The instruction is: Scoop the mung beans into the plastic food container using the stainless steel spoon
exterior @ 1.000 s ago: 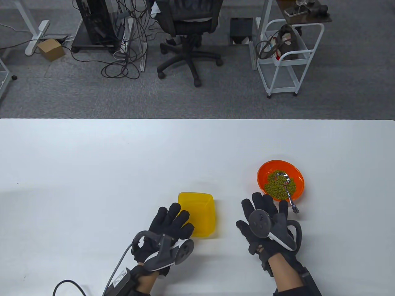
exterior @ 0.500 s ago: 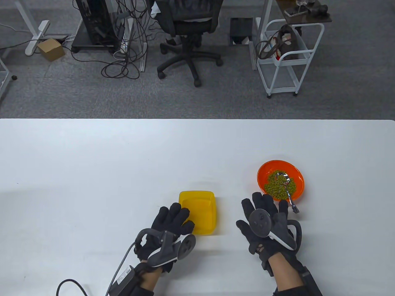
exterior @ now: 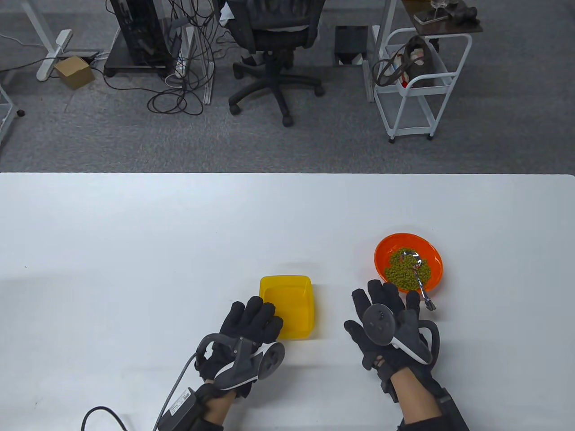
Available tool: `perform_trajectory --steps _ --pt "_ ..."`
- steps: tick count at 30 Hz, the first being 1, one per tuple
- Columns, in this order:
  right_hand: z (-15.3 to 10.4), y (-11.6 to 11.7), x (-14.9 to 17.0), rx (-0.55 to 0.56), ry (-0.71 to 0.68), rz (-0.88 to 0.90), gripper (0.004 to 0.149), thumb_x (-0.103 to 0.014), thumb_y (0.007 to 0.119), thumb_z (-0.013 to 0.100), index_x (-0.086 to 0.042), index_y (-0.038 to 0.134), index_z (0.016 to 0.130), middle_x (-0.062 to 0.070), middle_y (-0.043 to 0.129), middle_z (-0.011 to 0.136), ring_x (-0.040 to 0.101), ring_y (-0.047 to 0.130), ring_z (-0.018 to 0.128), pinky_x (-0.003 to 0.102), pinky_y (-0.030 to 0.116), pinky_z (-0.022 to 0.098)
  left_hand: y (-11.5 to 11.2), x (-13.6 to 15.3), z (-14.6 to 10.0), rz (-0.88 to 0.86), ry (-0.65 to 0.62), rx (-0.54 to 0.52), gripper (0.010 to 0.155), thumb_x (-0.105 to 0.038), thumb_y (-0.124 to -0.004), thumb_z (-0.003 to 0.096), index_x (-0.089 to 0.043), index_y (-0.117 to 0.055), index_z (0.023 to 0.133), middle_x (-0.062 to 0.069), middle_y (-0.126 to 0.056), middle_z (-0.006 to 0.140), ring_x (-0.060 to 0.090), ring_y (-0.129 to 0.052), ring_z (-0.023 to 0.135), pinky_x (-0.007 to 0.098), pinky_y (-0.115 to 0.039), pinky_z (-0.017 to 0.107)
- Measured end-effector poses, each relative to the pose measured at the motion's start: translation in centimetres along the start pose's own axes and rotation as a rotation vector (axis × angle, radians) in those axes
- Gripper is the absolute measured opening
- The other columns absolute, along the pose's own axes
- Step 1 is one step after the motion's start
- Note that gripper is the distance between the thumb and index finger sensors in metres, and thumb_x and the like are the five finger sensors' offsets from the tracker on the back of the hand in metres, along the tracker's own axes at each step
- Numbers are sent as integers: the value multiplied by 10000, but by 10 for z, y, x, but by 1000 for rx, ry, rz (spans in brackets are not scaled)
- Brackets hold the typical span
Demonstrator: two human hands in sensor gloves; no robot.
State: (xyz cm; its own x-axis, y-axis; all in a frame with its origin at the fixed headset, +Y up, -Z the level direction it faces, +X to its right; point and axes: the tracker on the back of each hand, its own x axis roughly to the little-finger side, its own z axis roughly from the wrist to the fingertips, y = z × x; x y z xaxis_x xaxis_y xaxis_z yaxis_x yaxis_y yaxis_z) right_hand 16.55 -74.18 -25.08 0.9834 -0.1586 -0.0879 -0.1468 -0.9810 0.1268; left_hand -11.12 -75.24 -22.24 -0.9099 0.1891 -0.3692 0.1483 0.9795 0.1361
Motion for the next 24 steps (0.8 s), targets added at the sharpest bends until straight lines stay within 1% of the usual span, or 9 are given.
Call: perform_trajectory --steps 3,5,8,10,13,18,19,23,24 --pt "-1 -3 2 14 3 19 722 -630 635 476 -342 351 1074 -24 120 1147 329 154 1076 673 42 695 -2 3 -1 -10 1 42 535 -404 -709 482 -392 -554 994 -47 -554 1150 250 -544 1096 511 -450 795" --pt "-2 -9 6 37 14 62 722 -628 637 475 -342 351 1074 -29 122 1147 326 153 1077 671 39 697 -2 6 -2 -15 19 46 578 -413 -706 481 -375 -495 1018 -28 -477 1169 258 -528 1101 517 -436 797" --pt "-7 -24 23 103 63 202 716 -614 650 476 -340 366 1072 -34 126 1149 320 145 1080 666 25 701 -3 14 -5 16 30 44 655 -479 -685 470 -350 -404 1047 4 -381 1185 281 -504 1111 541 -423 797" --pt "-9 -30 36 146 90 223 700 -604 656 482 -350 377 1072 -31 134 1150 323 152 1080 667 31 702 -4 23 -7 28 36 77 711 -537 -665 460 -345 -342 1063 9 -331 1194 296 -472 1122 566 -412 798" --pt "-13 -36 60 198 171 223 692 -582 680 493 -356 375 1071 -27 136 1150 323 160 1078 667 40 704 -5 42 -10 -31 98 95 748 -561 -646 458 -340 -278 1070 21 -262 1196 312 -382 1130 590 -349 796" --pt "-15 -35 89 233 289 274 708 -558 727 498 -373 355 1071 -23 138 1149 325 171 1076 661 49 710 2 79 -20 -181 228 35 770 -566 -633 464 -318 -237 1075 44 -185 1186 354 -260 1120 618 -261 777" --pt "-15 -34 91 231 303 273 711 -560 732 497 -374 357 1071 -23 139 1149 325 172 1076 660 50 711 3 86 -23 -210 256 19 771 -564 -633 464 -313 -237 1076 51 -155 1187 361 -247 1116 621 -252 773" --pt "-12 -28 96 197 343 234 736 -569 751 491 -384 338 1071 -27 133 1150 322 174 1079 656 54 717 3 105 -31 -285 328 -7 767 -553 -632 470 -296 -241 1078 64 -159 1184 371 -237 1110 629 -236 765" --pt "-11 -27 97 188 354 228 740 -572 755 489 -387 337 1072 -27 133 1150 322 177 1078 656 55 719 3 109 -32 -285 345 -14 768 -553 -632 469 -293 -244 1078 66 -189 1181 375 -243 1109 630 -237 765"
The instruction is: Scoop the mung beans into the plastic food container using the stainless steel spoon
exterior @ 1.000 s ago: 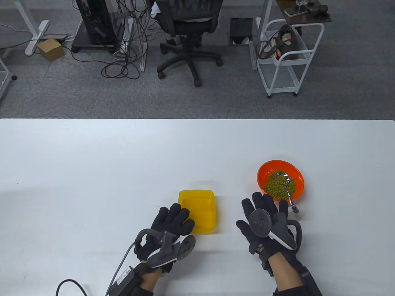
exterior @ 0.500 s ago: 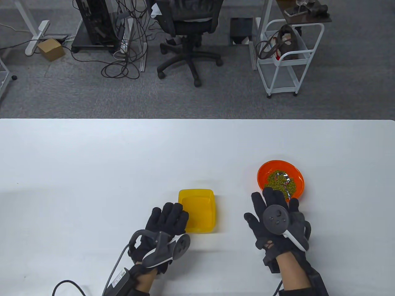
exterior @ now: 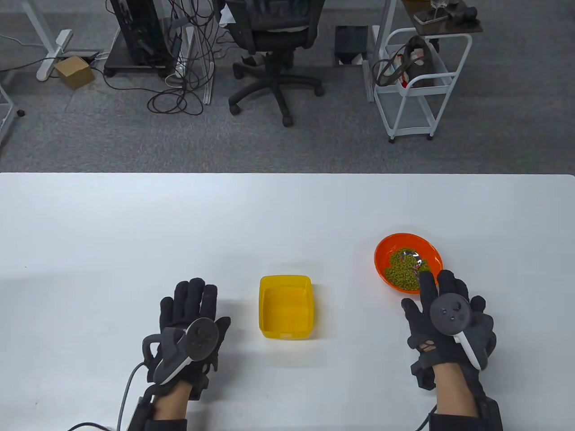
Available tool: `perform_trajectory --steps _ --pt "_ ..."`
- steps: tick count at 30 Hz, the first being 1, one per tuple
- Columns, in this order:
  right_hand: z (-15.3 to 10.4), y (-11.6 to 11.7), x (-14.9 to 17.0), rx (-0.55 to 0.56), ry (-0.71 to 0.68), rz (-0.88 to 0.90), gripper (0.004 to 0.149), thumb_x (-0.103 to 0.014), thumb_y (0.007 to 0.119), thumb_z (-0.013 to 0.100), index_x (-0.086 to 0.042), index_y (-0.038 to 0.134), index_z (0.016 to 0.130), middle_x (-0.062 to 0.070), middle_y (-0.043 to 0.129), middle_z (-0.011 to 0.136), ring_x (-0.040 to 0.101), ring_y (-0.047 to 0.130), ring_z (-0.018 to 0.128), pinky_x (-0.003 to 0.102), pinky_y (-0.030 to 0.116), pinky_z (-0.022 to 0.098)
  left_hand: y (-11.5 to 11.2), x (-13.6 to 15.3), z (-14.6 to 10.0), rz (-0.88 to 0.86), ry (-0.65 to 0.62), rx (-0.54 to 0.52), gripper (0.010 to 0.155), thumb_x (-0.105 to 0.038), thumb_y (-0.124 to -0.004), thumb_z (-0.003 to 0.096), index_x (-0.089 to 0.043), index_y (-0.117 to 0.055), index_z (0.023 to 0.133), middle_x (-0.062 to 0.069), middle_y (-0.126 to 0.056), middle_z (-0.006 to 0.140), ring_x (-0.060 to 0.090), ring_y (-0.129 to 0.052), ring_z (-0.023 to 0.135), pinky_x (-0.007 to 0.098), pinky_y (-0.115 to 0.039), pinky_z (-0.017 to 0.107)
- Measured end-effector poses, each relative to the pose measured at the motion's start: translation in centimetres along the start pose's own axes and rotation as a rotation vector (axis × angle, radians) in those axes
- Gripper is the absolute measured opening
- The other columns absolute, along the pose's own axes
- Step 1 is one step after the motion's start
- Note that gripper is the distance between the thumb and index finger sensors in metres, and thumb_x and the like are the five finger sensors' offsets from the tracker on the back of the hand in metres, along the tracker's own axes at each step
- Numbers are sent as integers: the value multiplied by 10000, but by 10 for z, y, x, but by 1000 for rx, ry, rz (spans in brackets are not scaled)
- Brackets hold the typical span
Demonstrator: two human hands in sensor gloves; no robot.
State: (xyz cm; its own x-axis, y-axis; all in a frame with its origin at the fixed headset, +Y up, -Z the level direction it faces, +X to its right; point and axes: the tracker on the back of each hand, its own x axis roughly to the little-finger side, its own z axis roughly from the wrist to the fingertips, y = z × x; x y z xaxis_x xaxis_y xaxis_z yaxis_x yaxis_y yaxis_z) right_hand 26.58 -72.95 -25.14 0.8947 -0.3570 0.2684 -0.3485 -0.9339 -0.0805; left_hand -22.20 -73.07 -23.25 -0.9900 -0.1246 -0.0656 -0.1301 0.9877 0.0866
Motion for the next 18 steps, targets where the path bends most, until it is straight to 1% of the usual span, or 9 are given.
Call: perform_trajectory --steps 4,6,10,12,14,18 --pt "2 5 5 -17 42 -14 740 -574 758 488 -396 338 1072 -28 150 1153 321 193 1082 654 67 728 2 7 -1 -22 27 -8 766 -550 -632 471 -288 -248 1079 72 -191 1182 377 -243 1108 629 -241 763" --pt "4 7 7 -6 37 -42 730 -576 757 488 -397 354 1070 -20 179 1153 326 225 1078 652 94 732 2 7 -1 -23 27 -12 763 -549 -632 471 -287 -252 1079 72 -192 1182 379 -246 1107 629 -242 762" --pt "7 13 9 -23 71 -74 704 -577 748 490 -420 377 1066 -15 243 1153 326 288 1074 643 144 751 1 7 -1 -17 30 -11 762 -548 -631 472 -284 -253 1079 74 -194 1182 379 -249 1107 629 -243 762" --pt "8 15 9 -16 90 -92 683 -575 736 494 -428 389 1064 -7 301 1148 332 352 1064 635 206 761 1 7 -1 -16 31 -7 761 -548 -630 473 -283 -253 1079 74 -196 1183 380 -250 1107 630 -243 761" --pt "11 15 10 1 97 -119 653 -579 717 499 -433 416 1060 3 398 1133 335 474 1034 618 323 760 2 7 -1 -13 33 -1 761 -548 -631 472 -283 -257 1079 74 -198 1183 382 -252 1106 631 -242 761" --pt "15 17 17 -4 160 -51 596 -549 718 516 -456 466 1048 6 504 1102 341 593 980 584 453 742 1 7 -1 -19 42 11 752 -547 -629 474 -279 -273 1080 79 -207 1184 384 -262 1106 636 -237 760"
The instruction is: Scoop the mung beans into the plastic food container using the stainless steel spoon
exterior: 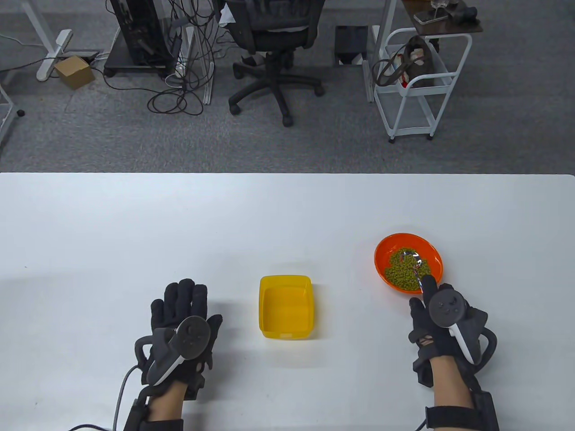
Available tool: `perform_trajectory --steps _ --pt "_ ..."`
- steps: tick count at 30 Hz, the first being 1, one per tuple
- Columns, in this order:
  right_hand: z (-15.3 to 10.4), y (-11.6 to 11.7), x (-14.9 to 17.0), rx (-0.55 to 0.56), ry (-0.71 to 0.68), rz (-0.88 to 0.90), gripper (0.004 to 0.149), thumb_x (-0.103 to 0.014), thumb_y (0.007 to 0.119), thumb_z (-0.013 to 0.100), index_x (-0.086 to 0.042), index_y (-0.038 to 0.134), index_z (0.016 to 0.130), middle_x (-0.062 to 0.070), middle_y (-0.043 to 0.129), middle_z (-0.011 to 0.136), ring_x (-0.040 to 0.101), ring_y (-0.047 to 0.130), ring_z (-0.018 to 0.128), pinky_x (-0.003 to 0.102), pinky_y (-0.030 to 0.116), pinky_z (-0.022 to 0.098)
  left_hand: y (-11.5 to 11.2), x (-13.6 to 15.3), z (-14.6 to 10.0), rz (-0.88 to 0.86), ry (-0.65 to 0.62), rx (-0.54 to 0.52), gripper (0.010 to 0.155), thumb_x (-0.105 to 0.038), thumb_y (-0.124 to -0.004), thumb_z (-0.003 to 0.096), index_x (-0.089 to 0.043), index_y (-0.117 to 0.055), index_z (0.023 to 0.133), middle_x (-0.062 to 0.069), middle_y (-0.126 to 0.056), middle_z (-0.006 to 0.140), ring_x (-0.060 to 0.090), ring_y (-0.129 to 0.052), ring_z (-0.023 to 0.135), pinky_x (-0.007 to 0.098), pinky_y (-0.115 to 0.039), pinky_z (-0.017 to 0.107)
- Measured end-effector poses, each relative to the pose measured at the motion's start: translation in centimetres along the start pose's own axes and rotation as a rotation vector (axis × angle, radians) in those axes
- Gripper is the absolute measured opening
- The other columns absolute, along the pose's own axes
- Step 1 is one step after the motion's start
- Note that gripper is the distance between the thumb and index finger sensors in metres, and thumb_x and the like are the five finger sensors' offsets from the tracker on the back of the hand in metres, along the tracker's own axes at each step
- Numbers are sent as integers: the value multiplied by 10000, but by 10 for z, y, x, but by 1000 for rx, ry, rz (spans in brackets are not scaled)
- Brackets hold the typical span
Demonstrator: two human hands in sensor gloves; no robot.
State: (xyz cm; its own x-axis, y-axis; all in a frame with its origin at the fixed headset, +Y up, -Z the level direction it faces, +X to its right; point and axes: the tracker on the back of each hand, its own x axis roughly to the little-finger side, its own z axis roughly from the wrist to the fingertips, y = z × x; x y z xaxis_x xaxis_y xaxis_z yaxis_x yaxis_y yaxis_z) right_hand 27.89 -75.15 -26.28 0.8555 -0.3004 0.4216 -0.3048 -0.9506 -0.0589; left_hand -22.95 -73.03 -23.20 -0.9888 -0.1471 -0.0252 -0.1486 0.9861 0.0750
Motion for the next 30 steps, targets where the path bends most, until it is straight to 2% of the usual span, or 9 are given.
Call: perform_trajectory --steps 4,11,17,20,23,24,26,28,30 --pt "4 2 1 -16 -16 -13 553 -523 721 525 -467 512 1034 0 654 1028 331 748 876 552 571 690 0 0 0 6 3 8 753 -548 -629 471 -279 -276 1079 78 -212 1183 382 -267 1106 637 -238 760" --pt "2 3 -7 26 -63 -16 494 -431 729 534 -401 613 1014 -78 804 862 279 842 750 540 625 658 -2 -1 1 -6 -3 18 748 -546 -628 473 -273 -285 1079 84 -231 1180 388 -280 1102 644 -235 755" --pt "-2 -3 -12 141 -110 -11 430 -330 746 544 -322 703 972 -119 803 776 226 825 684 527 643 645 -2 -1 1 -8 -5 29 752 -547 -626 473 -268 -278 1079 91 -232 1176 393 -273 1098 645 -229 753" --pt "-4 -8 -11 204 -145 -6 430 -320 740 541 -305 700 969 -73 800 765 220 814 677 524 644 644 -2 -1 1 -11 -3 28 750 -545 -626 474 -267 -281 1078 92 -206 1180 392 -274 1098 645 -228 752" --pt "-6 -11 -11 260 -167 -55 433 -316 739 536 -302 700 967 -74 799 760 211 808 680 517 652 640 -3 0 1 -12 -1 27 750 -546 -626 474 -265 -281 1079 94 -209 1179 394 -276 1096 645 -228 752" --pt "-7 -12 -11 273 -172 -62 432 -314 738 536 -306 700 966 -118 797 756 208 809 679 513 659 636 -2 0 1 -16 0 28 751 -546 -626 473 -265 -282 1078 95 -210 1179 395 -275 1096 645 -228 752" --pt "-8 -14 -12 314 -176 -64 426 -307 733 537 -314 704 962 -82 791 763 202 801 686 508 664 633 -2 1 1 -19 1 27 753 -546 -626 472 -264 -281 1079 97 -211 1178 394 -274 1096 645 -227 752" --pt "-10 -18 -11 364 -175 -64 428 -303 721 540 -322 689 966 -128 776 765 197 787 692 499 670 631 -2 1 1 -22 2 27 751 -546 -626 474 -263 -282 1079 97 -211 1178 396 -276 1095 645 -226 752" --pt "-11 -21 -10 387 -160 -58 431 -297 718 537 -330 687 965 -92 766 775 197 774 701 498 664 633 -3 2 1 -26 4 28 753 -546 -626 473 -262 -281 1079 98 -212 1177 398 -273 1094 645 -226 752"
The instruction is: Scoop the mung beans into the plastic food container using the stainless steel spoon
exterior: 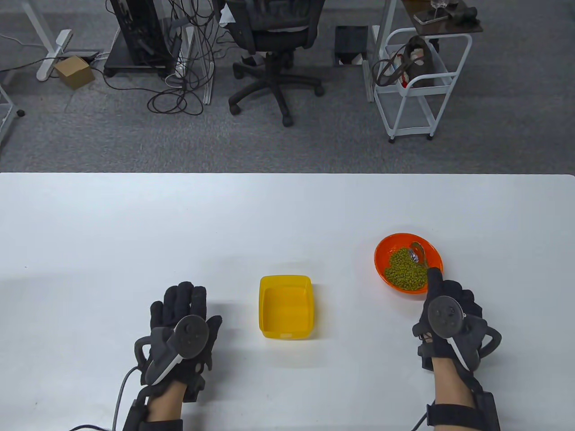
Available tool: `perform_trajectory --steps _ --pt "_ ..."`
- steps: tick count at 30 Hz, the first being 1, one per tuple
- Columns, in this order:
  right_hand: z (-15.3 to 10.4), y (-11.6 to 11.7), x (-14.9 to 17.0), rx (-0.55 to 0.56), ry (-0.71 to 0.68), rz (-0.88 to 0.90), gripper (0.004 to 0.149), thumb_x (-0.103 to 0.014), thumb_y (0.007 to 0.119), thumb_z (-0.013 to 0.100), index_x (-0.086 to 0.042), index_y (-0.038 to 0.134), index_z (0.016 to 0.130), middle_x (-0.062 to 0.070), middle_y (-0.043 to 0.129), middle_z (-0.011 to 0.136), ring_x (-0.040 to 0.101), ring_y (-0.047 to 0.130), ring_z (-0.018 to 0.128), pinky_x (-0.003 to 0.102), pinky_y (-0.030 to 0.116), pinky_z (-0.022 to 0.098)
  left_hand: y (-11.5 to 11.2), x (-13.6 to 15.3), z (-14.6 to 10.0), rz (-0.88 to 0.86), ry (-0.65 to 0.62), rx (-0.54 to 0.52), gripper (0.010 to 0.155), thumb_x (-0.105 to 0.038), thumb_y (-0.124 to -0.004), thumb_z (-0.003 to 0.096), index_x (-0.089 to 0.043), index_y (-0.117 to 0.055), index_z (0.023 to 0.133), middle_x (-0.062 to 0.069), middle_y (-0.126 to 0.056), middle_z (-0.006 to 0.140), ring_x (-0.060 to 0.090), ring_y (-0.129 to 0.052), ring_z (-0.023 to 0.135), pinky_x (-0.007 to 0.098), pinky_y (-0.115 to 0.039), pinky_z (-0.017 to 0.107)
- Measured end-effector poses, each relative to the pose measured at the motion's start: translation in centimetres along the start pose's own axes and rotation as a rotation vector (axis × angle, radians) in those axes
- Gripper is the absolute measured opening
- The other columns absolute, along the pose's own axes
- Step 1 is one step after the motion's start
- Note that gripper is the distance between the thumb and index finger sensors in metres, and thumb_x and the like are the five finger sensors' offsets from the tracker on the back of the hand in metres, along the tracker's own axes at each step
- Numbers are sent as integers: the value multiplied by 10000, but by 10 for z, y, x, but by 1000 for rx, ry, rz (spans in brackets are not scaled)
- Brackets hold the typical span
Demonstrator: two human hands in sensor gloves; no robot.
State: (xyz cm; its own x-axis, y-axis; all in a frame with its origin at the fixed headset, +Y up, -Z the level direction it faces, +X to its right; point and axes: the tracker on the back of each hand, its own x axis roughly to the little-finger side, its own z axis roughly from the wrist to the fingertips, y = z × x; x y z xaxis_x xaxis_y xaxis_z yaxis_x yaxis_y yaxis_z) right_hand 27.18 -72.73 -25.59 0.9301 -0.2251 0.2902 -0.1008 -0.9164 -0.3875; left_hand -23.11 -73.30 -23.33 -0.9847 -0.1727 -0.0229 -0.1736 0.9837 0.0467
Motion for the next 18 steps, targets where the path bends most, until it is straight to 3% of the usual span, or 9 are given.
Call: perform_trajectory --steps 7,18 --pt "0 -4 11 24 62 -32 422 -291 704 546 -347 690 964 -94 753 782 202 755 712 500 649 638 0 1 0 -9 0 3 751 -546 -624 474 -261 -282 1079 100 -216 1176 396 -275 1094 644 -224 752" --pt "0 8 13 -44 75 -98 403 -295 714 543 -341 735 943 -85 770 775 203 773 704 501 664 631 0 3 0 -13 -2 -8 746 -545 -627 472 -261 -296 1077 97 -234 1176 388 -287 1095 642 -230 754"
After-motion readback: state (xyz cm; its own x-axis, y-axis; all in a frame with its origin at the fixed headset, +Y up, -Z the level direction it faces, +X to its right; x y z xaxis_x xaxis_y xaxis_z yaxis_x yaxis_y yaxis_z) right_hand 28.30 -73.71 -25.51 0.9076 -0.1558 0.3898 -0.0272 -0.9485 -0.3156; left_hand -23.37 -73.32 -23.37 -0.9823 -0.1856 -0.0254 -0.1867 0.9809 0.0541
